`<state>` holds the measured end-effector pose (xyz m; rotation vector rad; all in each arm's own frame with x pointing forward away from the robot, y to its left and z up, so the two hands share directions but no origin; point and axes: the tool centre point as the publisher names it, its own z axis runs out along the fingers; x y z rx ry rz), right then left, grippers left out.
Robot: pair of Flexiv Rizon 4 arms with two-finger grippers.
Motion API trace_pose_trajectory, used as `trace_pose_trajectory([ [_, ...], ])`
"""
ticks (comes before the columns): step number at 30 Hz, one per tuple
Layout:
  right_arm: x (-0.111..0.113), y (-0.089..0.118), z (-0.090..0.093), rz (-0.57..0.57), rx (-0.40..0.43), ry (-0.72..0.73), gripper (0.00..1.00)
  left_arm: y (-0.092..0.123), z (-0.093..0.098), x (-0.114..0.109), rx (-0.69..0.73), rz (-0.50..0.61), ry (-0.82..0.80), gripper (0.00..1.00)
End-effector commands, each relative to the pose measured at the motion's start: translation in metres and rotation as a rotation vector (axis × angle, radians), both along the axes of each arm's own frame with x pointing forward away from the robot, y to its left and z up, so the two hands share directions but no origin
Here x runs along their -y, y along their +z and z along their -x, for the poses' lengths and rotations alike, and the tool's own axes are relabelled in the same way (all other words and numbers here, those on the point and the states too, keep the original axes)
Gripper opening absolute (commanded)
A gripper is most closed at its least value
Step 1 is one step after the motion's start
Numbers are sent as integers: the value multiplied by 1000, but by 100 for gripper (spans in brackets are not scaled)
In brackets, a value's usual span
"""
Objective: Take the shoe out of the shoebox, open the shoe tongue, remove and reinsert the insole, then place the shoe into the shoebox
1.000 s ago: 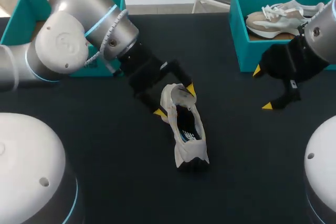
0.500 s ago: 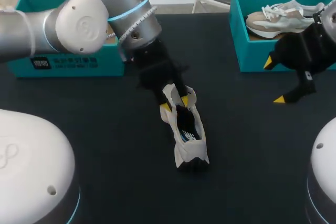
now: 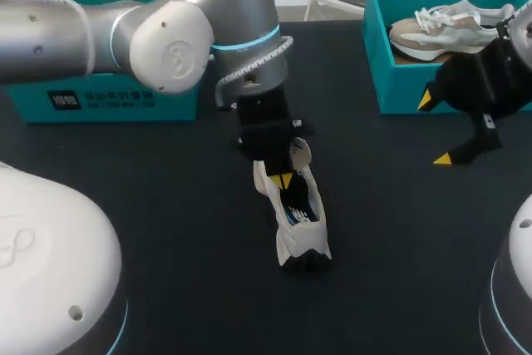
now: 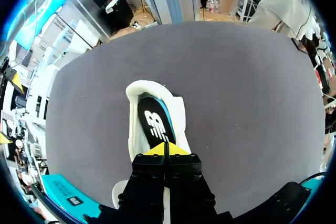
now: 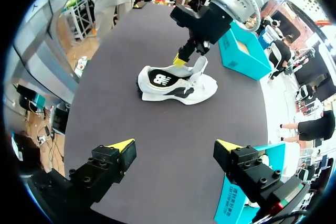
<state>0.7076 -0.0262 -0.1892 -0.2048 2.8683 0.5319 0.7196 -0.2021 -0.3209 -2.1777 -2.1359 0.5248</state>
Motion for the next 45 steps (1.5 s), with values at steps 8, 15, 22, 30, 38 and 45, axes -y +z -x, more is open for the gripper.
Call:
trace_pose_trajectory([
  [8,0,-1,0,1,1,0,100,-19,13,21,46,-35,41,0],
  [15,0,-1,0,1,1,0,100,-29,19,21,32,-89,68,0],
  [22,0,-1,0,1,1,0,100,-49,36,22,49,-124,85,0],
  [30,0,-1,0,1,1,0,100,-73,43,27,71,-104,201,0],
  [38,0,-1,0,1,1,0,100,-46,36,19,88,-40,261,0],
  [45,0,-1,0,1,1,0,100,-49,35,12,122,-62,255,0],
])
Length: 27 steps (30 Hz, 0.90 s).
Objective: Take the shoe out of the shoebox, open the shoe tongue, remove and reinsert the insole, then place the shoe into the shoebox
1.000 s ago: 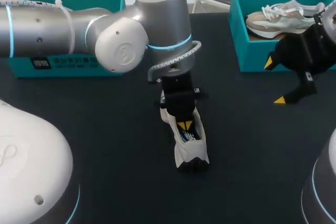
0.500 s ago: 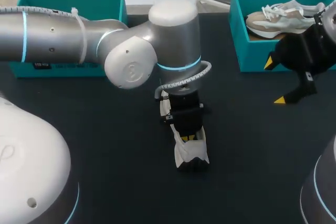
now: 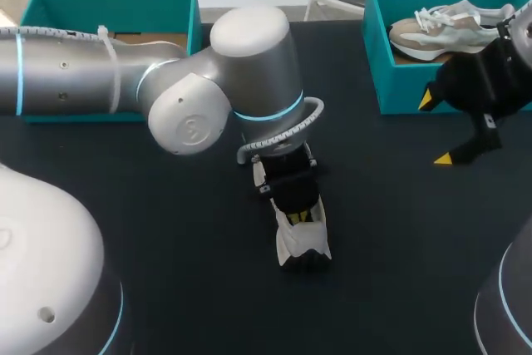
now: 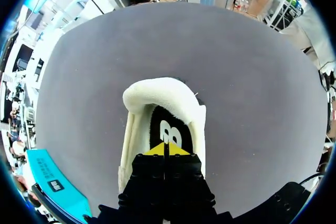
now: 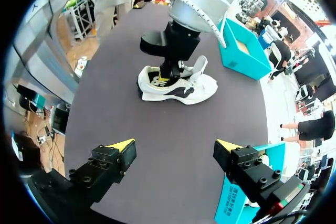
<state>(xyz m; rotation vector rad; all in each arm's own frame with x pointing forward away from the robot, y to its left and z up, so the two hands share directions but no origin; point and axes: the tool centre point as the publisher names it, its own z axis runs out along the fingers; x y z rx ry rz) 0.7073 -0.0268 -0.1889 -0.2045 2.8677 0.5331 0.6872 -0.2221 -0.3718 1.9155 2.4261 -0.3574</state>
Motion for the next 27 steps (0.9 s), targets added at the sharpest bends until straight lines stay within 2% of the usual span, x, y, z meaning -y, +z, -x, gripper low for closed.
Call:
trace_pose_trajectory([
  [1,0,-1,0,2,1,0,100,-1,3,-8,18,-9,-4,0],
  [4,0,-1,0,2,1,0,100,-8,5,-8,17,-22,-11,0],
  [9,0,-1,0,2,1,0,100,-33,7,-8,23,-64,-12,0],
  [17,0,-1,0,2,1,0,100,-45,6,-1,44,-54,17,0],
  [20,0,-1,0,2,1,0,100,-44,6,3,50,-48,20,0],
  [27,0,-1,0,2,1,0,100,-18,3,9,58,17,40,0],
])
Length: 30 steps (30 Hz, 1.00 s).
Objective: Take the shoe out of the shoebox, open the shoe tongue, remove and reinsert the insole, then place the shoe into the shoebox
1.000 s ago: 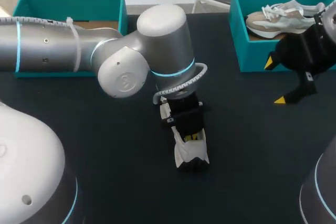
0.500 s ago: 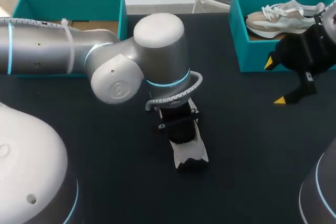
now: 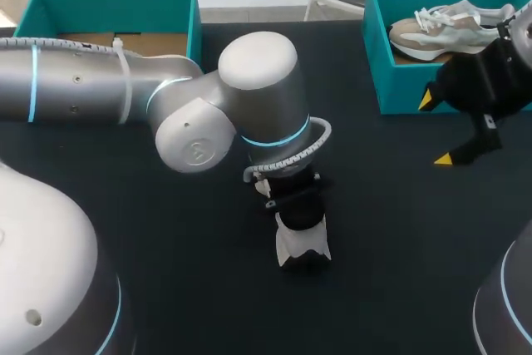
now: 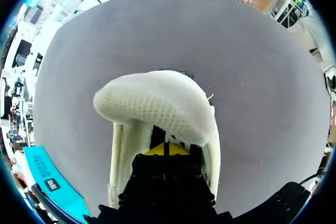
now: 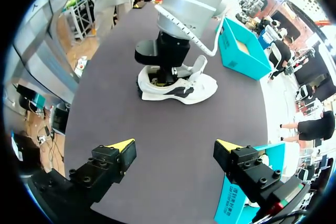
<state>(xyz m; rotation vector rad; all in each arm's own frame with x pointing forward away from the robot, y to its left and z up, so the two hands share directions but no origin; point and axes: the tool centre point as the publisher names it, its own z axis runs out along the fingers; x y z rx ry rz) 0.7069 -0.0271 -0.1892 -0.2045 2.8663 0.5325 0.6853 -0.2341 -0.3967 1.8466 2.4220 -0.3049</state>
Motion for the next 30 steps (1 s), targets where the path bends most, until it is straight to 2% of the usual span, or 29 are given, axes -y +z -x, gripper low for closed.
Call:
trace_pose_trajectory([
  [1,-1,-1,-1,2,-1,0,100,11,0,-3,2,14,-4,0],
  [5,-1,-1,-1,2,-1,0,100,27,-2,-2,12,11,-21,0],
  [12,-1,-1,-1,2,-1,0,100,54,-23,-4,191,35,11,0],
  [20,-1,-1,-1,2,-1,0,100,56,-49,-7,301,-15,35,0],
  [21,-1,-1,-1,2,-1,0,100,54,-50,-7,309,-28,34,13],
  [23,-1,-1,-1,2,-1,0,100,50,-52,-7,313,-48,28,62],
  [24,-1,-1,-1,2,-1,0,100,48,-52,-8,308,-55,27,95],
  [25,-1,-1,-1,2,-1,0,100,47,-52,-9,310,-65,23,100],
  [30,-1,-1,-1,2,-1,0,100,48,-54,-12,302,-72,24,100],
])
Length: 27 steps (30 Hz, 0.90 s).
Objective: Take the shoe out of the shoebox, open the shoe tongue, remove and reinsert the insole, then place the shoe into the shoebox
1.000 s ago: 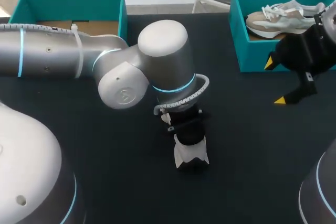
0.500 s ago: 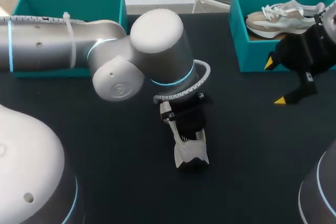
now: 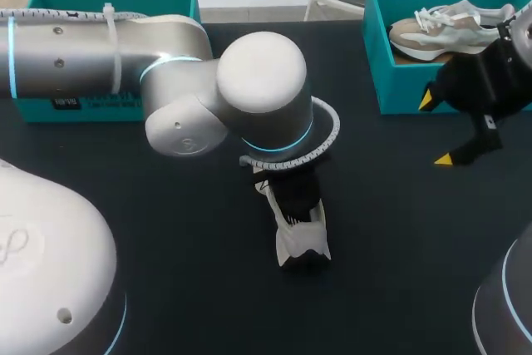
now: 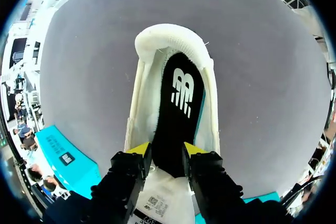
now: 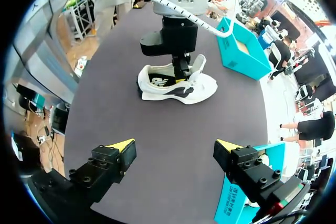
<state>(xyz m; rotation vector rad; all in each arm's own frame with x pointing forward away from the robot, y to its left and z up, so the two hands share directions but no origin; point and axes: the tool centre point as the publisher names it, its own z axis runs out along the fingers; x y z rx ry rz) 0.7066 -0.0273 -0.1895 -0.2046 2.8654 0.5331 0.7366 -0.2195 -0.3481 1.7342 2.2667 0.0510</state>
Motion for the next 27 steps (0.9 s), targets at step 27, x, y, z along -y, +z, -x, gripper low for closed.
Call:
trace_pose_trajectory([
  [27,-1,-1,-1,3,-2,0,100,-10,-13,0,1,-86,-45,100],
])
